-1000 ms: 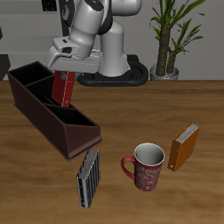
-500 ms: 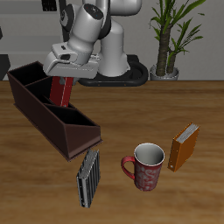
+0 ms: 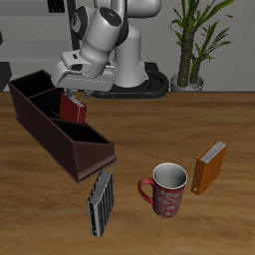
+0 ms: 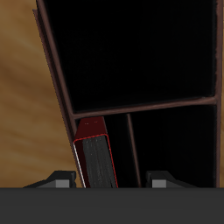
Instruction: Place the red book into the right desk caddy's front compartment
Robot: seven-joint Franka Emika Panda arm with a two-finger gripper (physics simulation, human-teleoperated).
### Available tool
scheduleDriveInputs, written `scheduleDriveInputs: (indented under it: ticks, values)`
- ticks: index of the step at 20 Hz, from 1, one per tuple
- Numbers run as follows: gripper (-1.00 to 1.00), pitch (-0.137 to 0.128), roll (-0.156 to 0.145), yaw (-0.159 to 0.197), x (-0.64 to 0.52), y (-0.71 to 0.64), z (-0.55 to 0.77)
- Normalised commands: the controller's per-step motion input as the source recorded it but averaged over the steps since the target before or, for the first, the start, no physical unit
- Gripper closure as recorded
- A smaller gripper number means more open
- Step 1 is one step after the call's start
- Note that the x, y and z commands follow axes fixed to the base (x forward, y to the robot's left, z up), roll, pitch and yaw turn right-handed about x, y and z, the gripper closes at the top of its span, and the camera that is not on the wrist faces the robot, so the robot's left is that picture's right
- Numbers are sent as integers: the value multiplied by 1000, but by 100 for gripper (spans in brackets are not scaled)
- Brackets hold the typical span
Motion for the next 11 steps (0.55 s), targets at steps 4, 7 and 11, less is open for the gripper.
scheduleDriveInputs:
  ticks: [4, 7, 11]
  values:
    - [-100, -5, 3, -11, 18, 27, 53]
    - [-100, -18, 18, -9, 25, 92, 82]
    - [-100, -10, 36, -23, 36, 177, 116]
